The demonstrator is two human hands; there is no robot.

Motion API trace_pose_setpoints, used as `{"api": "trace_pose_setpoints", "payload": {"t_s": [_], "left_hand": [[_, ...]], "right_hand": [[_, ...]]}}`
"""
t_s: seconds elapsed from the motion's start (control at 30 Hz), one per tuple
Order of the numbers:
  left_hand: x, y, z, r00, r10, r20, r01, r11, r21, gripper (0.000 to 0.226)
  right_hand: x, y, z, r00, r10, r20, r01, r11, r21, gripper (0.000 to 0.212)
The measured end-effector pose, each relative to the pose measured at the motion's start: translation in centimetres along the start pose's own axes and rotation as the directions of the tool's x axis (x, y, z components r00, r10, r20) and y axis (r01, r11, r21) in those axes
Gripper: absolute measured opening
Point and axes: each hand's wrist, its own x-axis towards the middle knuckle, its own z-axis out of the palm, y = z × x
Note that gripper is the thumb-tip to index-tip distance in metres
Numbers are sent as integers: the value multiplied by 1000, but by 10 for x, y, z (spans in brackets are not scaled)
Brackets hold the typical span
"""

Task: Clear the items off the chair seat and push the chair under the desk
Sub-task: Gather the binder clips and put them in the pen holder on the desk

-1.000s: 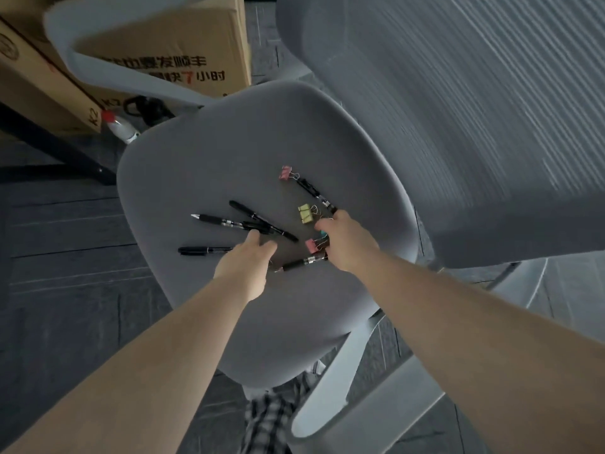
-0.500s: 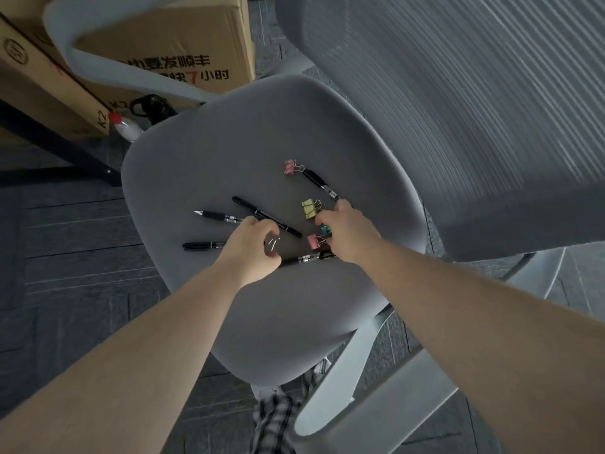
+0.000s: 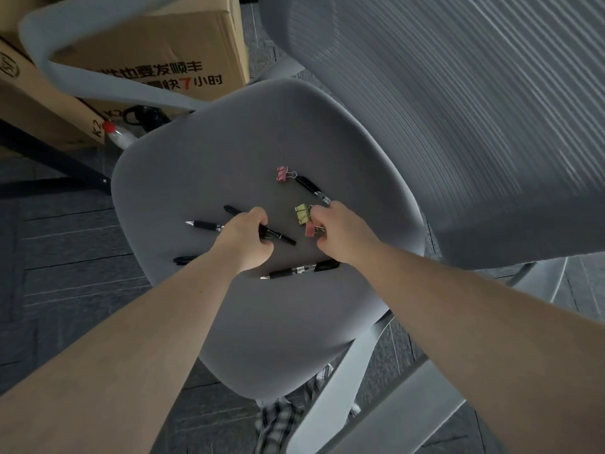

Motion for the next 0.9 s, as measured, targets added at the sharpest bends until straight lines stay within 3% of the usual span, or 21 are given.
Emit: {"api": "trace_pose_setpoints", "payload": {"t_s": [0.13,0.27,0.37,0.47,0.73,0.9], "left_hand": [[13,10,-5,991,-70,-111,72,997,7,10],[28,22,-16,981,-108,-162,107,994,-14,8],[38,28,-23,972,-76,-221,75,997,-11,22],[48,35,-26,985,-13,-173,16,1000,19,38],[71,42,-20,983,155,-99,-146,985,95,48],[77,40,-11,977,165,-139,-142,977,158,12]], "right_hand": [[4,-2,-11,996,29,-84,-25,998,49,18],[12,-8,-15,994,36,-106,-29,998,63,13],[20,-11,-13,995,8,-100,-3,999,48,10],[26,-10,-6,995,-37,-89,42,998,48,4],[36,-8,5,990,-141,-18,140,987,-75,12],[39,-13,5,993,-119,14,120,985,-126,17]]}}
